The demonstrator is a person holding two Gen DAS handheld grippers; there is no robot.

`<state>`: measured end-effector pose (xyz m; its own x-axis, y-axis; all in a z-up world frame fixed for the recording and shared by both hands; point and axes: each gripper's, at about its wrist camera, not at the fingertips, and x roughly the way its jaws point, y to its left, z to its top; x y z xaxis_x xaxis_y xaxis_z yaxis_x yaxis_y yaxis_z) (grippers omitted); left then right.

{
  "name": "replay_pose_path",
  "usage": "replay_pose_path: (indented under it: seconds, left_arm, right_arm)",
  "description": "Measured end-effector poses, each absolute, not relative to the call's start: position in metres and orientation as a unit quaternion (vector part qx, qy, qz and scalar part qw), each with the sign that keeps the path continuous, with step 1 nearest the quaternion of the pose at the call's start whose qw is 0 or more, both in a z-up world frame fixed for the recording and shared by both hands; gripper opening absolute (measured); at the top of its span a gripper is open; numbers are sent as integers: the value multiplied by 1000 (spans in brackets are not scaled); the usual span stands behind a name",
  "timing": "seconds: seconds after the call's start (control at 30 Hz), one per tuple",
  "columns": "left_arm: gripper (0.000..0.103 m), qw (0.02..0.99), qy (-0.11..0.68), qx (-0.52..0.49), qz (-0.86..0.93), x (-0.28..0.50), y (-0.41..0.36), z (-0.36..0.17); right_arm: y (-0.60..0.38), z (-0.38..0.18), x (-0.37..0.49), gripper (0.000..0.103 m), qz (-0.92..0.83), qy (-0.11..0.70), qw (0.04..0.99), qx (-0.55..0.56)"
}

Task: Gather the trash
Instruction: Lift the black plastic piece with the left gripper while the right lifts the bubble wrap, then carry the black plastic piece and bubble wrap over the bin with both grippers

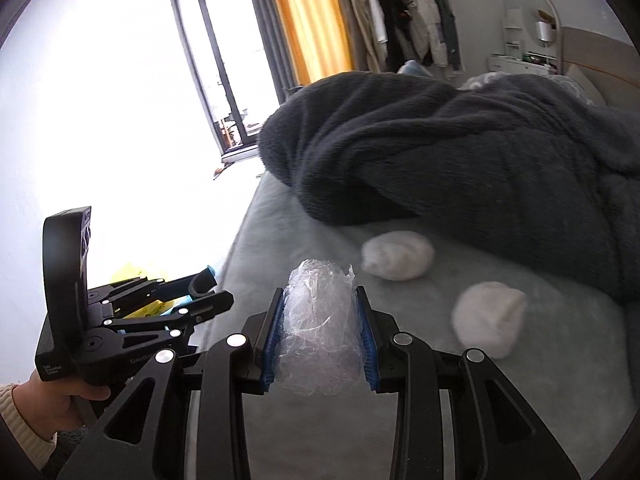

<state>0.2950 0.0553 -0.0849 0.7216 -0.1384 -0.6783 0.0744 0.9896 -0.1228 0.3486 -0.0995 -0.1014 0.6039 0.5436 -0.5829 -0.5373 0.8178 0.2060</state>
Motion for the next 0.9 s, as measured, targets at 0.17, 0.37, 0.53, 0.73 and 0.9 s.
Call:
replay_pose_path:
  seconds: [0.17,0.37,0.53,0.73,0.9]
  left_arm:
    - [49,928,367,-40,-39,289,81,-80]
    - [49,927,371,-52,-22,279,116,-80]
    - [49,921,386,-60,-7,273,143,-87]
    - [48,907,417,-59,13,264,173,-100]
    - [49,891,450,-59,19,257,189,-116]
  right_arm:
    - [-70,-102,350,34,316,328,890,-5]
    - [-36,-103,346,34,337,330,882,-14]
    - [-3,-104,341,34,356,331,874,-23]
    - [30,-107,337,34,374,333,865,-33]
    - [55,-113,333,34,387,341,855,-46]
